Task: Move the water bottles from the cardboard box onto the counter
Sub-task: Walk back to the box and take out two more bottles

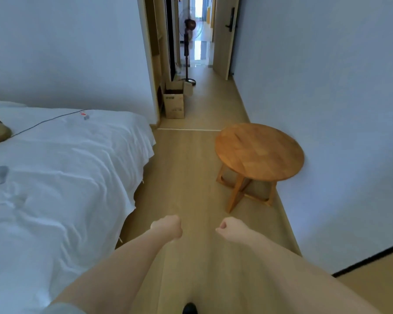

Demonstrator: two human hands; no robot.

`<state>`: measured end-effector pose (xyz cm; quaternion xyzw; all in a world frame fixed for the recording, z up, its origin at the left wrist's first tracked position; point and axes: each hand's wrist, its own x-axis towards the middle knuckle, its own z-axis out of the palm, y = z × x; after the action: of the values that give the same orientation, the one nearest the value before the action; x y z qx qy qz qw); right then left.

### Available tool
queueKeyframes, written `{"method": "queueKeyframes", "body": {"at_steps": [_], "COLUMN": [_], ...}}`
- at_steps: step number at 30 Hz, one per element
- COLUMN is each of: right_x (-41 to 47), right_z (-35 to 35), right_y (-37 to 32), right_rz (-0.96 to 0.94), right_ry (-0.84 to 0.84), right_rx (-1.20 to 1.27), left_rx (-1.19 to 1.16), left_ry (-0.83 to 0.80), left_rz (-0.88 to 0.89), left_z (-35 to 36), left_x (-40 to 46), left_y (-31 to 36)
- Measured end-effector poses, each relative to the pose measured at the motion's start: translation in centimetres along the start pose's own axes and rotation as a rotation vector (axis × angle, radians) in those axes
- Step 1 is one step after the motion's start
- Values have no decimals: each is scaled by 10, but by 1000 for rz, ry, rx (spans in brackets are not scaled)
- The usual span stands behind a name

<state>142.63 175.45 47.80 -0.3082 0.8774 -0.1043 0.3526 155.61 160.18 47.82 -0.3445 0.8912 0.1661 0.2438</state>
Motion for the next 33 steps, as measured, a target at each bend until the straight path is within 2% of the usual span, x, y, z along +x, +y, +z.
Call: {"method": "queueKeyframes", "body": {"at_steps": [8, 13, 18, 22, 27, 33], "right_x": [132, 240, 343, 416, 492, 607], "right_z": [-93, -160, -236, -287, -313, -357], "right_y": [-15, -26, -44, -67, -101, -145], "right_rz": [9, -40, -77, -100, -163, -158], "right_ry": [-56, -75, -81, -55, -93, -109], "right_rx": [-16, -38, -56, -54, -104, -115], "left_rx": [75, 9, -43, -92, -151, -177], "left_ry": [-59, -76, -39, 83, 76, 39], "left_rz": [40, -10, -42, -68, -116, -84], "left_z": [-96, -149, -222, -279, -318, -369], "left_x": [139, 236, 320, 379, 449, 563], "left_y": [38, 43, 43, 50, 34, 1]}}
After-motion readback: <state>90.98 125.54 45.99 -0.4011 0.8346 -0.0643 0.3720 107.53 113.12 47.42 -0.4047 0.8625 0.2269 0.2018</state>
